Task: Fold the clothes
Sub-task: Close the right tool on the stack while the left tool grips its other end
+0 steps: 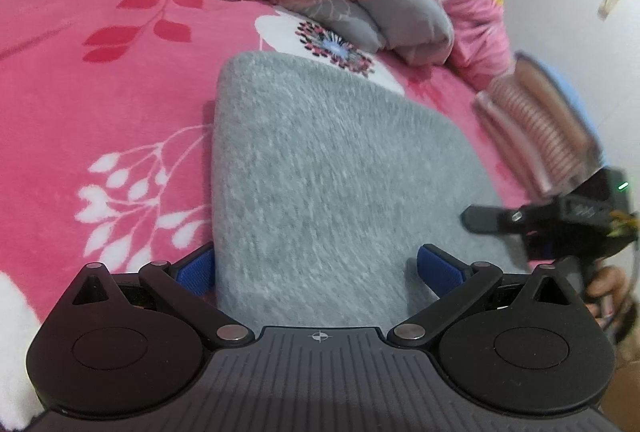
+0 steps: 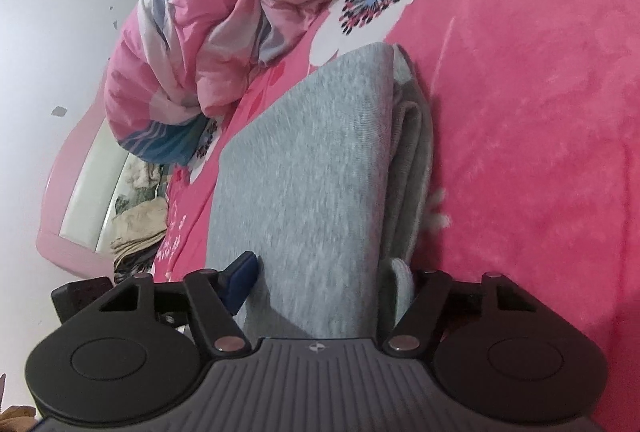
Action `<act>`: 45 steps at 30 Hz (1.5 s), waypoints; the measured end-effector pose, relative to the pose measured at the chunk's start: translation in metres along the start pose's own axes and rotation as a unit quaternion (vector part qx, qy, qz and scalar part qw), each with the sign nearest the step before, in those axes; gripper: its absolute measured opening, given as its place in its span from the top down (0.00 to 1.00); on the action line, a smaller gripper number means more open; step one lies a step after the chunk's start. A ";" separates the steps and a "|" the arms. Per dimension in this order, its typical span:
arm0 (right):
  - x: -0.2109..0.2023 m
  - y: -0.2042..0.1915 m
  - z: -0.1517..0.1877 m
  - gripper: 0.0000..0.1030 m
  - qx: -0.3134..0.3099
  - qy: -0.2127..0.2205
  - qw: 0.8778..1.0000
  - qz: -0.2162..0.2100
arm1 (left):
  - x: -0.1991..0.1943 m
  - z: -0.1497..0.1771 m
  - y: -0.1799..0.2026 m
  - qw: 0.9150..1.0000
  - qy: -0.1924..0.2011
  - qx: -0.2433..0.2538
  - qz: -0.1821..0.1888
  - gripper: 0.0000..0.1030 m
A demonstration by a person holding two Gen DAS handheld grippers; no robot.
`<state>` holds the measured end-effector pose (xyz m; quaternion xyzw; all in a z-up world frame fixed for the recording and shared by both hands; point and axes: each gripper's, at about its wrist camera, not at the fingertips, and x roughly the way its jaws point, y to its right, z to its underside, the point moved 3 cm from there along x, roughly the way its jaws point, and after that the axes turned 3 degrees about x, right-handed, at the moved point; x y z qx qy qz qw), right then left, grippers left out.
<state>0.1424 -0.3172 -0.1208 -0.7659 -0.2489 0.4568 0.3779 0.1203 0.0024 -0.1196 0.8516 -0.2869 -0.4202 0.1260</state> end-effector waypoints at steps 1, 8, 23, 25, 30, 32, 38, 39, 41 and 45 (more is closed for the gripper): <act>0.004 0.001 -0.003 0.32 0.002 -0.003 1.000 -0.004 | 0.001 -0.001 -0.003 1.000 0.002 -0.005 0.009 0.01; 0.013 0.003 -0.006 0.35 -0.009 -0.001 1.000 -0.025 | 0.006 -0.008 -0.021 0.997 0.013 -0.036 0.071 0.00; 0.029 0.003 -0.011 0.44 -0.064 -0.019 0.996 -0.063 | 0.024 -0.016 -0.025 0.993 0.022 -0.012 0.119 0.05; 0.030 0.001 -0.010 0.46 -0.063 -0.006 0.996 -0.065 | 0.022 -0.017 -0.027 0.993 0.023 -0.022 0.118 0.14; 0.016 -0.005 0.001 0.50 -0.043 0.028 0.996 -0.076 | 0.006 -0.020 -0.023 0.989 0.024 -0.035 0.141 0.28; 0.012 -0.008 0.004 0.51 -0.043 0.037 0.995 -0.080 | -0.002 -0.021 -0.019 0.987 0.029 -0.032 0.155 0.28; 0.015 -0.007 0.006 0.53 -0.048 0.049 0.996 -0.052 | 0.011 -0.017 -0.019 0.996 0.001 -0.027 0.088 0.37; 0.014 -0.009 0.006 0.53 -0.051 0.053 0.996 -0.048 | 0.009 -0.018 -0.018 0.996 0.002 -0.029 0.088 0.42; 0.012 -0.013 0.007 0.55 -0.058 0.062 0.996 -0.042 | -0.001 -0.023 -0.012 0.995 0.005 -0.032 0.096 0.49; -0.005 -0.025 0.014 0.56 -0.062 0.088 0.992 -0.060 | -0.023 -0.032 0.013 0.995 0.017 -0.015 0.100 0.52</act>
